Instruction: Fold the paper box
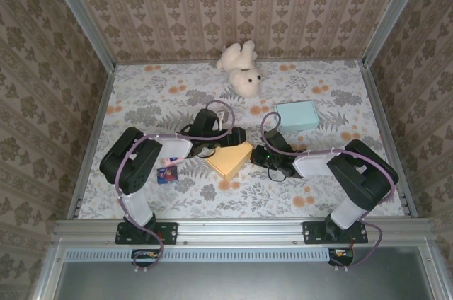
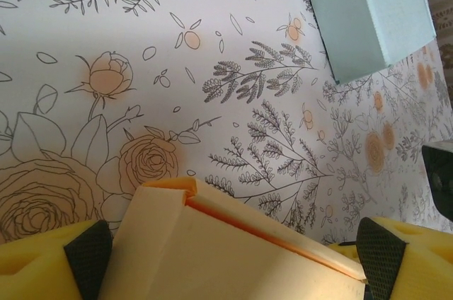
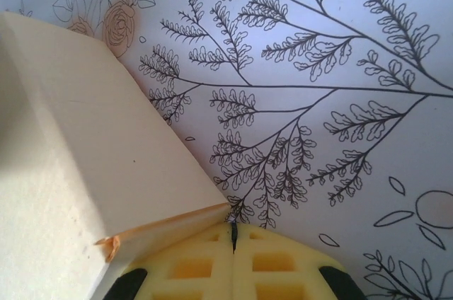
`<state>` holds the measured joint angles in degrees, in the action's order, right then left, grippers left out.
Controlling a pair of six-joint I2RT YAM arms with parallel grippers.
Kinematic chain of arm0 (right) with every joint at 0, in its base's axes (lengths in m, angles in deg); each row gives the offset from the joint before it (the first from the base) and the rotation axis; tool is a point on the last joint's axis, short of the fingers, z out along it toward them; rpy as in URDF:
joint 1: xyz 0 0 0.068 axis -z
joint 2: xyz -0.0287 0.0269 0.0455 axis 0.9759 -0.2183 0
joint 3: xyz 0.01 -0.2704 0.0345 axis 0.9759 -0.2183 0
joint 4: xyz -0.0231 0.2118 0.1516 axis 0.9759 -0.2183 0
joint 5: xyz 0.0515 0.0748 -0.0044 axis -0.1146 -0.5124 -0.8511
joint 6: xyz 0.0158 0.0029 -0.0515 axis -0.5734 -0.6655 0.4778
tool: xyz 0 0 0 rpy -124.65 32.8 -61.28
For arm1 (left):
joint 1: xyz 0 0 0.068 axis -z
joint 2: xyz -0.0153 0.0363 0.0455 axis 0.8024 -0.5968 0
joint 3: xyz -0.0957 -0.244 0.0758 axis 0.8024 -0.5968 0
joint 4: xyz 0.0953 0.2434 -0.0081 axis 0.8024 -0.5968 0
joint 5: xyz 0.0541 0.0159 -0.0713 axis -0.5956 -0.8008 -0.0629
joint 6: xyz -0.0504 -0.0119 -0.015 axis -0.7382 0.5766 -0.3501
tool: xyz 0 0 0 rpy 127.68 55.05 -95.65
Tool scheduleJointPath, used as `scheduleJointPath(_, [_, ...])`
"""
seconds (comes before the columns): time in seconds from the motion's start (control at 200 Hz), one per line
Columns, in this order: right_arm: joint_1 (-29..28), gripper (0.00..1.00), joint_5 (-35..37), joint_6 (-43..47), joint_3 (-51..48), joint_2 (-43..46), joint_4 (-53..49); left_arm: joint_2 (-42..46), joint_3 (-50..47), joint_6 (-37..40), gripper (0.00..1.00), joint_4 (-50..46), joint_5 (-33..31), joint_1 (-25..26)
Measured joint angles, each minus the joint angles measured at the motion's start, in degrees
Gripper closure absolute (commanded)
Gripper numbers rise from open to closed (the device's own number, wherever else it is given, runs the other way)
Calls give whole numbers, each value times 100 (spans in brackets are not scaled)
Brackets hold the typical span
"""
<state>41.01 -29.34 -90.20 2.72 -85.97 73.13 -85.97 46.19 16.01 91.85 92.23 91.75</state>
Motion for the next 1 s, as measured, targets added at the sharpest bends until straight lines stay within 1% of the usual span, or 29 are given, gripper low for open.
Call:
scheduleJointPath(0.205, [44, 100, -9, 133, -2, 37, -7, 35, 0, -28, 8, -28, -234, 87])
scheduleJointPath(0.355, [149, 100, -7, 262, -2, 50, -4, 267, -105, -166, 7, -337, -531, 234])
scheduleJointPath(0.475, [240, 100, 13, 455, -2, 66, -17, 584, -398, -334, 6, -518, -542, 313])
scheduleJointPath(0.6, [260, 100, 61, 621, 0, 203, -87, 745, -566, -518, 5, -540, -398, 219])
scheduleJointPath(0.715, [260, 100, 118, 754, 4, 531, -286, 868, -680, -625, 4, -570, -302, 2])
scheduleJointPath(0.84, [260, 100, 219, 946, 28, 1003, -761, 1012, -791, -669, 3, -678, -337, -208])
scheduleJointPath(1.0, [260, 100, 334, 1102, -35, 1657, -1309, 1215, -933, -682, 3, -839, -417, -238])
